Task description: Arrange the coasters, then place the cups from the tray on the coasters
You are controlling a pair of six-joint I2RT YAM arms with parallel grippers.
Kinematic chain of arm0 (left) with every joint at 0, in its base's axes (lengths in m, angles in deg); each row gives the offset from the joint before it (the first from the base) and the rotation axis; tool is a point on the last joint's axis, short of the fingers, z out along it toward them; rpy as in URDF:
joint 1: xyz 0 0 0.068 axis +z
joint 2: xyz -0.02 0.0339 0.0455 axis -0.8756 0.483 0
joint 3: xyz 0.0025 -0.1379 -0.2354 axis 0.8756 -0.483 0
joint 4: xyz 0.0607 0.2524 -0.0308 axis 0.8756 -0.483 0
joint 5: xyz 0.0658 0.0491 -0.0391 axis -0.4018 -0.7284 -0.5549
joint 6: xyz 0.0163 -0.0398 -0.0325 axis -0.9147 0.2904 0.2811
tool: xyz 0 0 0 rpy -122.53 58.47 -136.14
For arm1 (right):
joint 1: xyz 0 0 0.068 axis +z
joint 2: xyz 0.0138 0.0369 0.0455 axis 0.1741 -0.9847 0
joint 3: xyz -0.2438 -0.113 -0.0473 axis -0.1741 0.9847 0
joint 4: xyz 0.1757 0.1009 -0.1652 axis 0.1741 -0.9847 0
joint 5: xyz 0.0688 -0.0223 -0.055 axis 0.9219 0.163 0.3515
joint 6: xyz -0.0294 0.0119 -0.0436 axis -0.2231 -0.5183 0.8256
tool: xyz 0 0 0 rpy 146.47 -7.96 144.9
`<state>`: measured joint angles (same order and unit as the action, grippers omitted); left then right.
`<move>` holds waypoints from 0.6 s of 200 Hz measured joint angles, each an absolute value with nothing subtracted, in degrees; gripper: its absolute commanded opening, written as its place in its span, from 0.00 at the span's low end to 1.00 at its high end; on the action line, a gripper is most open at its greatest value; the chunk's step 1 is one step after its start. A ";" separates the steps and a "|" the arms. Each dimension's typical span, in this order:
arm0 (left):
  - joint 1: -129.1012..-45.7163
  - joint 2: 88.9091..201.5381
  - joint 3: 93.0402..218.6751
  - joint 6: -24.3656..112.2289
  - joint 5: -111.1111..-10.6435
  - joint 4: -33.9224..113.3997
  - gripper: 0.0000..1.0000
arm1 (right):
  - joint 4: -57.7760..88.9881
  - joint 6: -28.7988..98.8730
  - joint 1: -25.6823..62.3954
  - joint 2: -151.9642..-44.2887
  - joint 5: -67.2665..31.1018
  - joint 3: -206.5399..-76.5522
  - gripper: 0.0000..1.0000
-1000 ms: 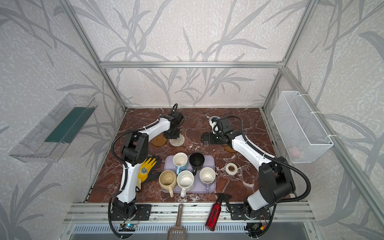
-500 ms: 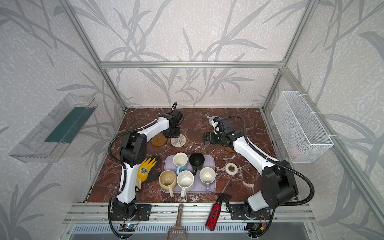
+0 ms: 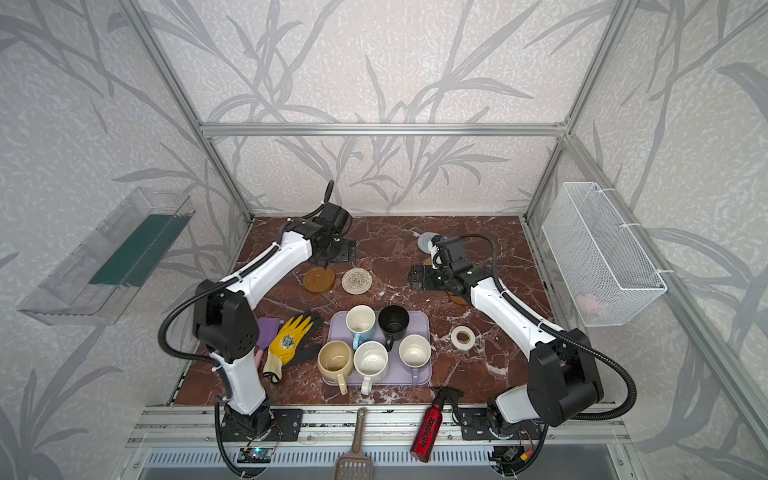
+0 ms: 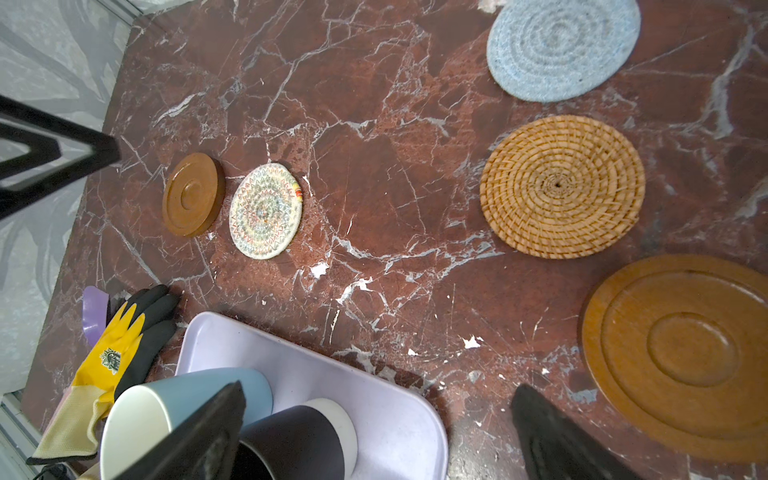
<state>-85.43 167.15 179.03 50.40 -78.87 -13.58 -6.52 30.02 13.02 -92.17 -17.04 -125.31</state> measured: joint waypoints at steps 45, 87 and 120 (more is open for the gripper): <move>-85.43 154.19 170.92 50.24 -71.92 -9.36 0.99 | -4.82 30.26 12.56 -90.53 -17.65 -124.24 0.99; -85.43 148.14 168.08 52.97 -63.72 -4.71 0.99 | -4.31 30.83 8.21 -94.27 -16.98 -127.84 0.99; -85.43 146.87 166.53 54.66 -59.18 0.03 0.99 | -4.36 33.05 5.33 -102.00 -15.67 -134.23 0.96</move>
